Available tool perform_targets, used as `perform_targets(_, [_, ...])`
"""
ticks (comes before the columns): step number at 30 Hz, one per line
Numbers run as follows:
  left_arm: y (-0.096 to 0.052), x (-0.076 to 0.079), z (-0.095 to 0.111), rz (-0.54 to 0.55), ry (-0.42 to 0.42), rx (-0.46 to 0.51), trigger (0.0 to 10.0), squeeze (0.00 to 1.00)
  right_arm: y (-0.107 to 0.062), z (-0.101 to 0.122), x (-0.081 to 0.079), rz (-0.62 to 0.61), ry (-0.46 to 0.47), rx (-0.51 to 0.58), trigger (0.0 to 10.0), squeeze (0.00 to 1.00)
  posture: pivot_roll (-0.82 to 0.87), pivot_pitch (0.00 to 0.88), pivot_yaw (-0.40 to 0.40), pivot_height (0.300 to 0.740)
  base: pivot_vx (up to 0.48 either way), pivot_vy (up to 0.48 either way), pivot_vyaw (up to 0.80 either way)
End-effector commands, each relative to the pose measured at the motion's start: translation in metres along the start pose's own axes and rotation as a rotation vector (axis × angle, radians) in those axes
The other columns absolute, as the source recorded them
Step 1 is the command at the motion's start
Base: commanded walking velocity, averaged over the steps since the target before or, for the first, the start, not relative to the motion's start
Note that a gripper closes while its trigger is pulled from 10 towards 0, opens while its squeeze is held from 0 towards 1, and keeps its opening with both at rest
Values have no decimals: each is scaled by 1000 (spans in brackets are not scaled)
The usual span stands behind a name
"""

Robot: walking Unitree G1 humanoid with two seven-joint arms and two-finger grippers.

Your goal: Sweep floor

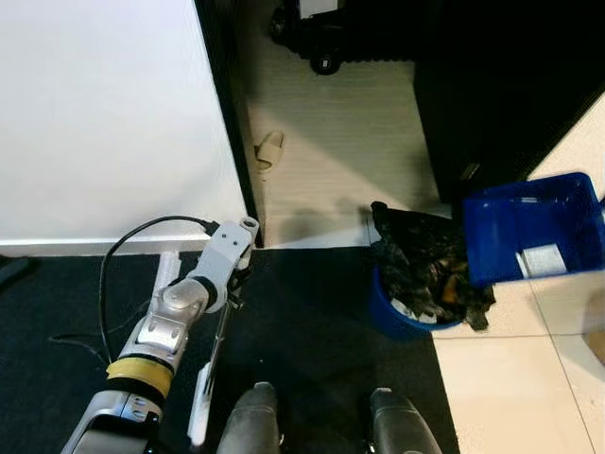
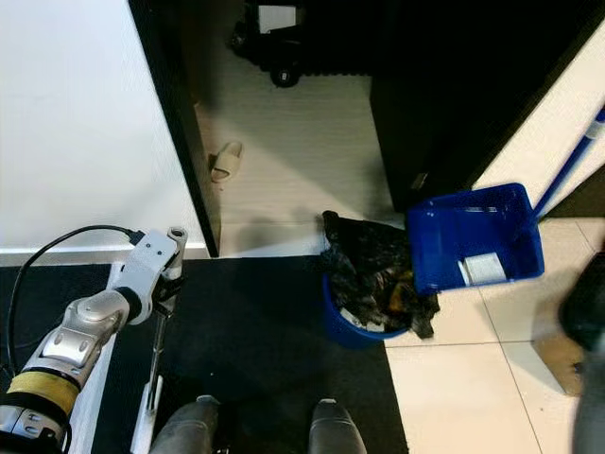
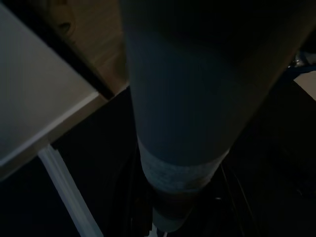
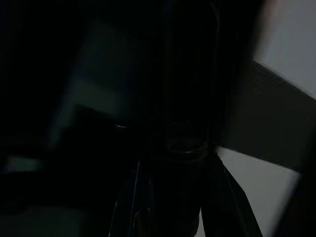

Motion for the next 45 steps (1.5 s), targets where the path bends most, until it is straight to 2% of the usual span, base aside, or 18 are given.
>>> perform_targets(1, [1,0,-1,11,8,-3,10000,0,3,18,-11,9,17,94,10000,0,33,85,-29,740,0,0,0])
perform_targets(4, [1,0,0,12,8,-2,10000,0,1,18,-31,22,65,107,10000,0,35,85,-30,740,0,0,0])
perform_targets(5, [1,0,0,12,8,-2,10000,0,1,18,-31,22,65,107,10000,0,35,85,-30,740,0,0,0])
perform_targets(7, [1,0,0,14,6,-1,10000,0,0,22,-53,26,125,124,10000,0,38,87,-31,740,0,0,0])
perform_targets(10, [1,0,0,16,5,-1,10000,0,0,24,-60,22,152,132,10000,0,40,85,-34,740,0,0,0])
perform_targets(13, [0,0,-1,18,2,-2,10000,0,-1,38,-81,55,210,182,10000,0,45,82,-40,740,0,0,0])
perform_targets(15, [-1,-1,-1,19,0,-2,10000,0,-3,45,-90,84,223,210,10000,0,45,81,-40,740,0,0,0])
perform_targets(18, [-1,0,-1,18,-2,-3,10000,0,-8,58,-109,193,212,264,10000,0,46,81,-43,740,0,0,0])
perform_targets(20, [-1,0,-2,15,-3,-4,10000,0,-16,68,-125,325,192,314,10000,0,46,78,-44,740,0,0,0])
perform_targets(23, [-1,2,-2,8,-2,-5,10000,0,-26,80,-136,462,104,404,10000,0,44,78,-43,740,0,0,0])
perform_targets(25, [-1,2,-2,7,-2,-6,10000,0,-28,81,-138,487,88,418,10000,0,42,77,-42,740,0,0,0])
perform_targets(27, [-1,4,-2,0,-1,-7,10000,0,-38,85,-142,584,39,457,10000,0,42,75,-40,740,0,0,0])
perform_targets(29, [-1,4,-2,0,-1,-7,10000,0,-38,85,-142,584,39,457,10000,0,42,75,-40,740,0,0,0])
perform_targets(31, [0,5,-3,-10,4,-9,10000,0,-50,82,-136,667,-88,493,10000,0,39,71,-38,740,0,0,0])
perform_targets(32, [0,6,-3,-13,5,-10,10000,0,-50,82,-130,666,-105,495,10000,0,36,69,-32,740,0,0,0])
perform_targets(37, [0,7,-2,-23,13,-12,10000,0,-50,89,-118,669,-127,519,10000,0,33,65,-24,740,0,0,0])
perform_targets(43, [2,7,-1,-27,23,-14,10000,0,-55,101,-117,696,-123,572,10000,0,31,62,-20,740,0,0,0])
perform_targets(45, [2,7,0,-28,26,-13,10000,0,-53,106,-112,675,-153,591,10000,0,30,62,-18,740,0,0,0])
Point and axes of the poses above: a point about 5 cm out from each wrist's last joint towards the gripper, its own y axis pointing out of the wrist towards the gripper, its own z axis along the axis of the wrist's last joint, x = y × z, the point moved 4 cm from there along y, pointing out of the wrist towards the gripper, and after that the axes turned 3 degrees about -y, right-handed, at the moved point
